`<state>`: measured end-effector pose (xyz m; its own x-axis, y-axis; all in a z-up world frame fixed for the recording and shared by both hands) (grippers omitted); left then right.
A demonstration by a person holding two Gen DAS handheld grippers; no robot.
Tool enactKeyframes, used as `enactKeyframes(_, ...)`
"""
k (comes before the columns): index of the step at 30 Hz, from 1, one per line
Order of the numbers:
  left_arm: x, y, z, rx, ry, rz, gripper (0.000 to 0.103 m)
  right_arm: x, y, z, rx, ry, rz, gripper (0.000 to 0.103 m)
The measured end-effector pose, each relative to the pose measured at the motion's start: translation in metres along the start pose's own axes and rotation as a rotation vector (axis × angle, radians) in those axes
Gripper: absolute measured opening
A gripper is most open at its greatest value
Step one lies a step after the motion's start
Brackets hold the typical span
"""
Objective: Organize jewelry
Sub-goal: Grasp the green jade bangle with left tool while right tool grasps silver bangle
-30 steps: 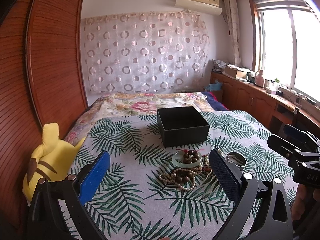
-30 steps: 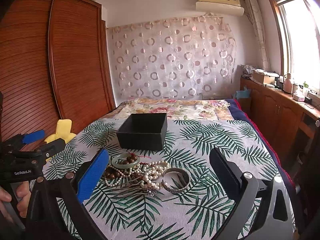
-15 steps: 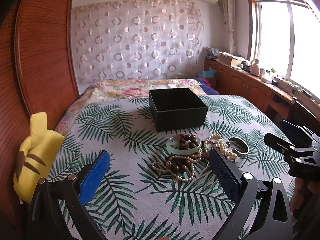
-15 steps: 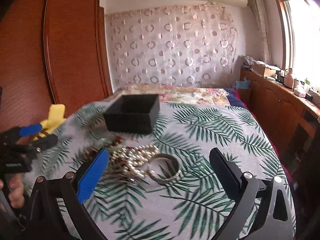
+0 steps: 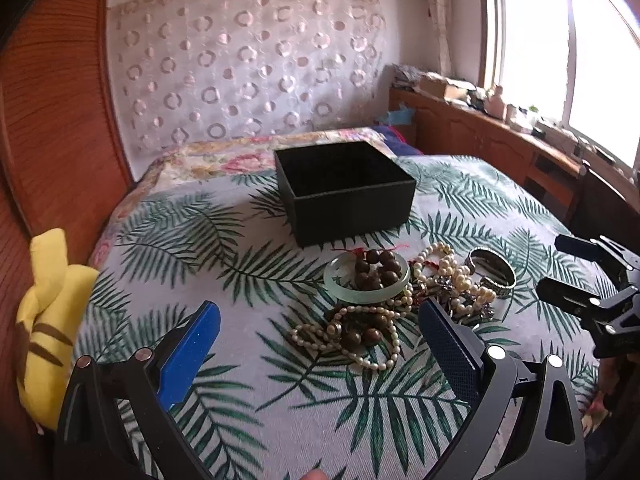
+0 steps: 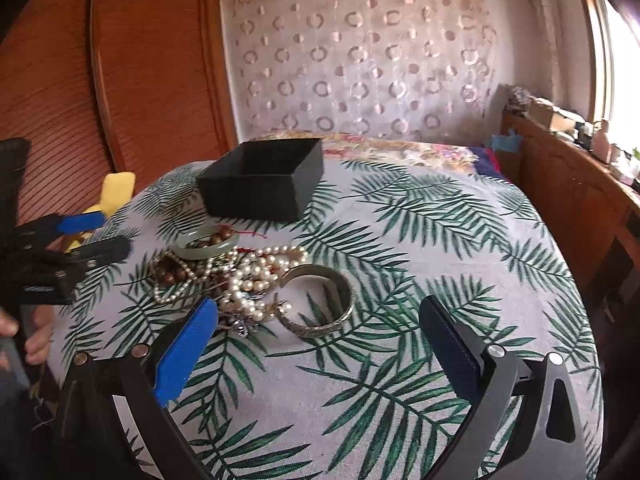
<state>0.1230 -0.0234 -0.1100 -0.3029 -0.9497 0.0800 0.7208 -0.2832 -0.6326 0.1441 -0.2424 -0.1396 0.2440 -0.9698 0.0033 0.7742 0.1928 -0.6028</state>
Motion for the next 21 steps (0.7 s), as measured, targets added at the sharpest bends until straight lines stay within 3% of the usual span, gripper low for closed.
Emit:
enactKeyframes(7,-0.001,0.032,0.006,-0.086,-0.004,-0.099,0.096,-0.008,0.002,0.002,-0.022,-0.042,0.049,0.100)
enactKeyframes(11,0.006,0.047,0.009,-0.130,-0.003,-0.151,0.096,-0.010,0.006,0.002,-0.043,-0.060,0.071,0.092)
enactKeyframes(14,0.014,0.058,0.010,-0.158,0.009,-0.183,0.096,-0.010,0.011,0.002,-0.053,-0.076,0.063,0.085)
enactKeyframes(19,0.022,0.077,0.013,-0.204,0.021,-0.212,0.095,-0.006,0.011,0.003,-0.051,-0.070,0.054,0.084)
enactKeyframes(21,0.023,0.084,0.014,-0.224,0.007,-0.227,0.090,-0.004,0.010,0.003,-0.050,-0.068,0.049,0.084)
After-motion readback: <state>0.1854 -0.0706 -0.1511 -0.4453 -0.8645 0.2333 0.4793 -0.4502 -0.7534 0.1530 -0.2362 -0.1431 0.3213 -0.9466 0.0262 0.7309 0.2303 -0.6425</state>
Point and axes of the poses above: each gripper's, at about its wrist camera, not at the fingertips, and y roughly the way its jaws point, x to its right, z to its top, the point moved 7 cm from there along y, roughly the way its jaws point, and after that the axes turned 8 degrees about -z, right-handed, at the moved point
